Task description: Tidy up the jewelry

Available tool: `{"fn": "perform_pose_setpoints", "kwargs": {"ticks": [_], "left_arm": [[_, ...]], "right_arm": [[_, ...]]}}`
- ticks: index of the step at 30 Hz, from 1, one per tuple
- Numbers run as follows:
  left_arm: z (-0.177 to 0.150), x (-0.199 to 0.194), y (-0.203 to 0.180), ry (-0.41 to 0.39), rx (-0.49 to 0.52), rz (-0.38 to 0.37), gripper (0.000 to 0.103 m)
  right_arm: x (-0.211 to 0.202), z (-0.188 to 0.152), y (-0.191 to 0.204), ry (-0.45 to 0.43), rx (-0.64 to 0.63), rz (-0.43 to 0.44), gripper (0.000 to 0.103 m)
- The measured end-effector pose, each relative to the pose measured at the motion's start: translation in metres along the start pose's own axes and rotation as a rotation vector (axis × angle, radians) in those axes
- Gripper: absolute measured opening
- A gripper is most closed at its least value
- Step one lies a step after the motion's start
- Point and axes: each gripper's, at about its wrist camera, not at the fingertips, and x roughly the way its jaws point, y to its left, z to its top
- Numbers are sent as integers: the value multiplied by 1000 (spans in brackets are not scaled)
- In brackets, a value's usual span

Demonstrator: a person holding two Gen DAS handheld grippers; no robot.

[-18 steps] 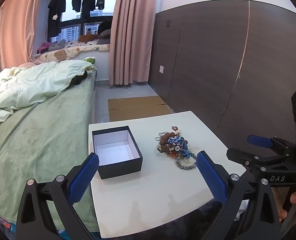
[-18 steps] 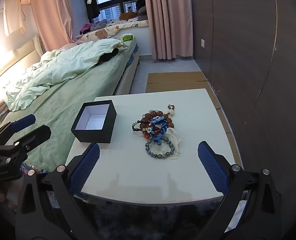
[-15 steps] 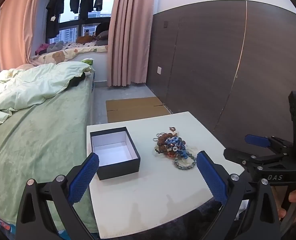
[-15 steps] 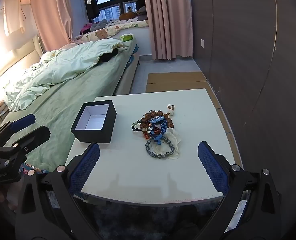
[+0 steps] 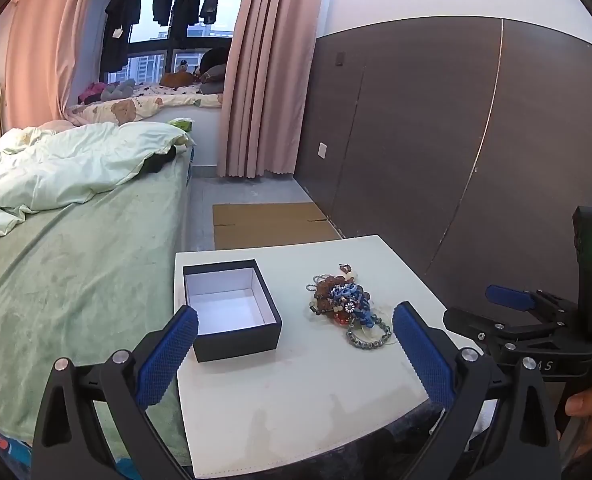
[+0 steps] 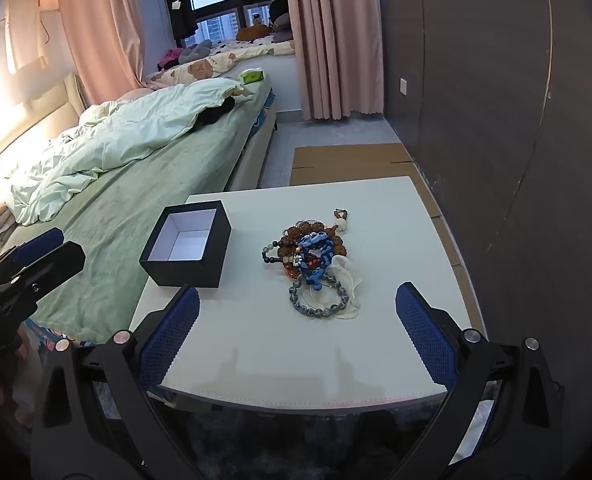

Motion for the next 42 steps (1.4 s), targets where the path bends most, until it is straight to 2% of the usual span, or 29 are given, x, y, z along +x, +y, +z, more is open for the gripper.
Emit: {"fn": "perform_pose_setpoints", "kwargs": {"ticks": [8, 13, 42], "left_arm": [[-3, 0, -8, -3, 30, 5, 95], [-2, -4, -11, -21, 33, 21, 95], [-2, -3, -16, -14, 34, 26, 94]], "right_arm": [[-2, 2, -3, -8, 8, -2, 98], [-2, 1, -4, -9, 9, -4, 98], [-5, 2, -7, -22, 16, -5, 98]]}}
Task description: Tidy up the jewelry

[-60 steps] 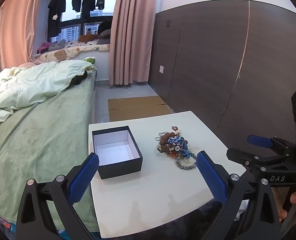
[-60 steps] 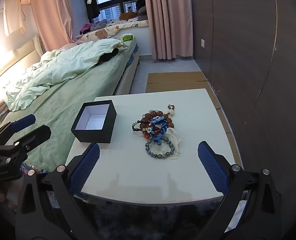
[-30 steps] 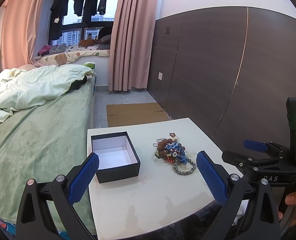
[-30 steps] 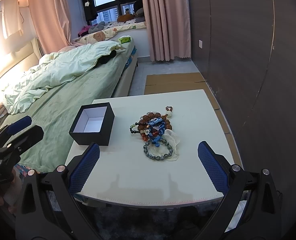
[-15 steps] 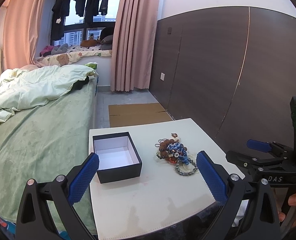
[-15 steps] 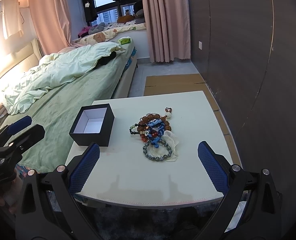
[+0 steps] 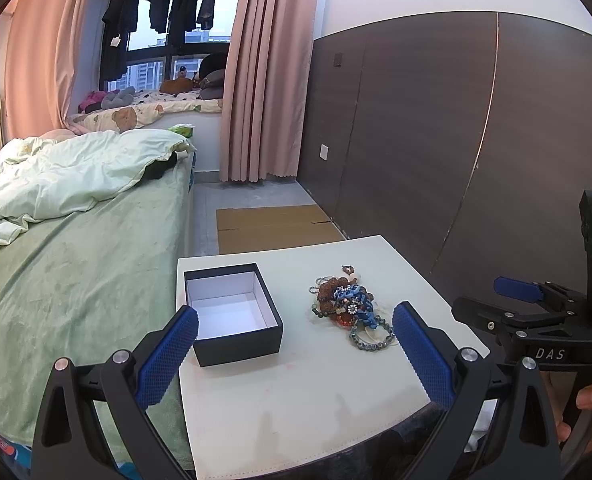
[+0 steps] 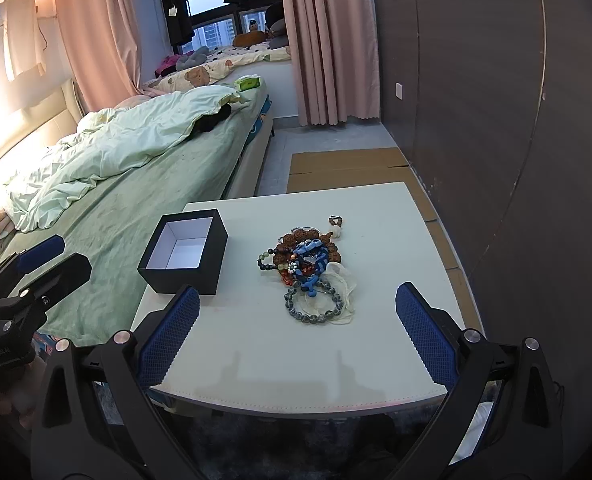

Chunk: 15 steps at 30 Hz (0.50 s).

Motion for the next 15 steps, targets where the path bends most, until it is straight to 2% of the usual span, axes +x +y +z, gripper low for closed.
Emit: {"fn": "perform_pose_setpoints", "kwargs": {"ticks": [15], "left_arm": [[1, 0, 3, -6, -2, 5, 94]], "right_arm": [[0, 0, 0, -1, -1, 0, 98]]}}
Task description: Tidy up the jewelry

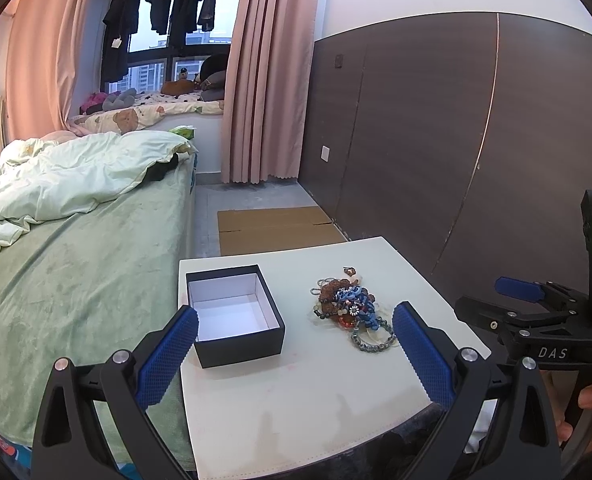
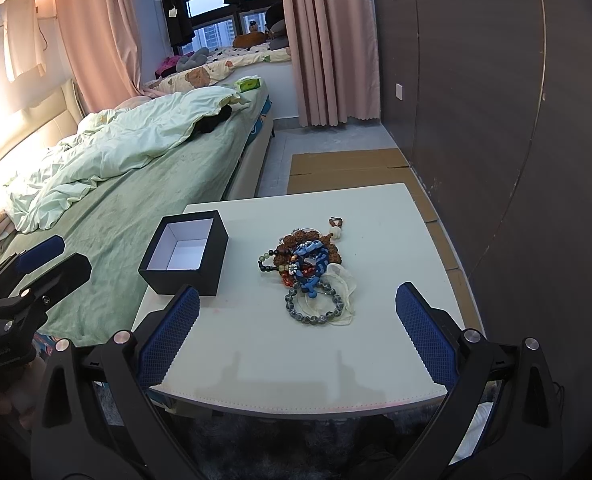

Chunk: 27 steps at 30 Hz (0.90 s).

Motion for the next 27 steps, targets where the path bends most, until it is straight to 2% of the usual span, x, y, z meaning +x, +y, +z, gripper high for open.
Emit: {"fn": "perform_pose_setpoints", "kwargs": {"ticks": [13, 27], "left_arm": [[2, 2, -2, 0, 0, 0, 94], [16, 37, 1, 46, -21, -16, 94]], "right_arm": [[1, 5, 1, -1, 4, 7, 98], [21, 18, -19, 28, 71, -12, 98]]}}
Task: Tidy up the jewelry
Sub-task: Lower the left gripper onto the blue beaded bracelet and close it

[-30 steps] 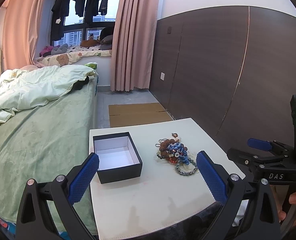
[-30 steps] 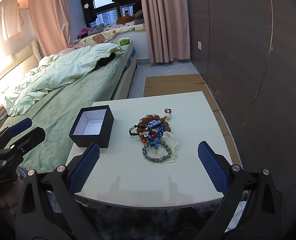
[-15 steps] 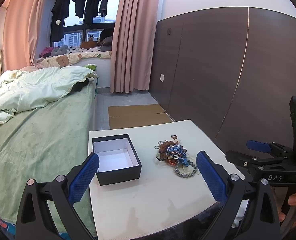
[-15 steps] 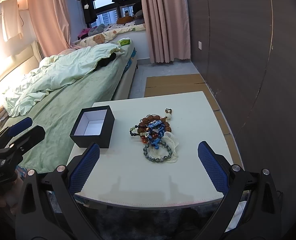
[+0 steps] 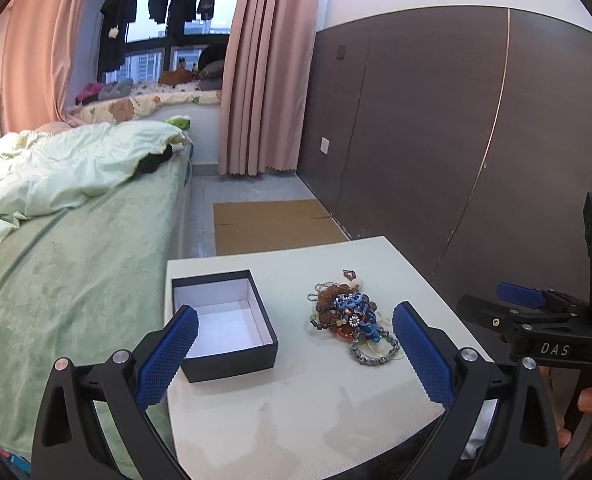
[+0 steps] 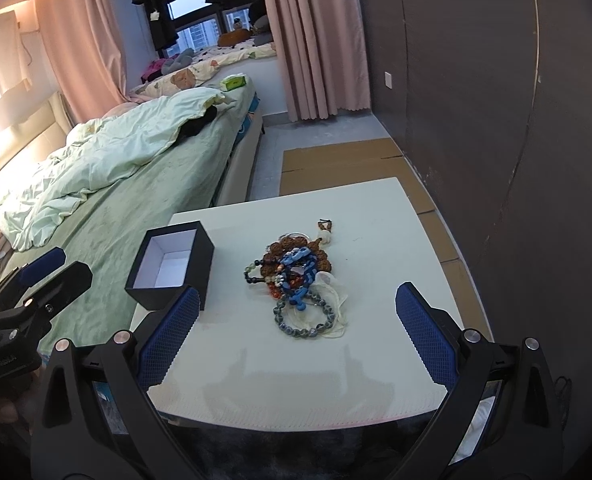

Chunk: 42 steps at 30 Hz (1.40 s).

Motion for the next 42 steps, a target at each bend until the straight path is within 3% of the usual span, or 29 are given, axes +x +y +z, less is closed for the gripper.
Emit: {"fn": "perform_pose_setpoints", "kwargs": {"ticks": [2, 11, 13, 19, 28, 36, 42], "left_arm": [[2, 9, 2, 12, -13, -7, 94], [11, 58, 6, 114, -92, -85, 68], [11, 67, 5, 133, -96, -98, 62], [8, 105, -7, 219, -98, -153, 41], [-6, 155, -30, 323, -90, -204, 34], [-23, 207, -39, 441, -133, -220, 34], [-27, 224, -37, 450, -159, -203, 28]], "right_arm": [[8, 2, -6, 20, 21, -7, 98], [43, 10, -42, 105, 187, 34, 94], [52, 10, -47, 132, 221, 51, 83], [86, 3, -69, 256, 372, 132, 68], [115, -1, -89, 329, 498, 157, 52], [150, -6, -98, 421, 555, 153, 51], [167, -8, -103, 465, 600, 162, 51]]}}
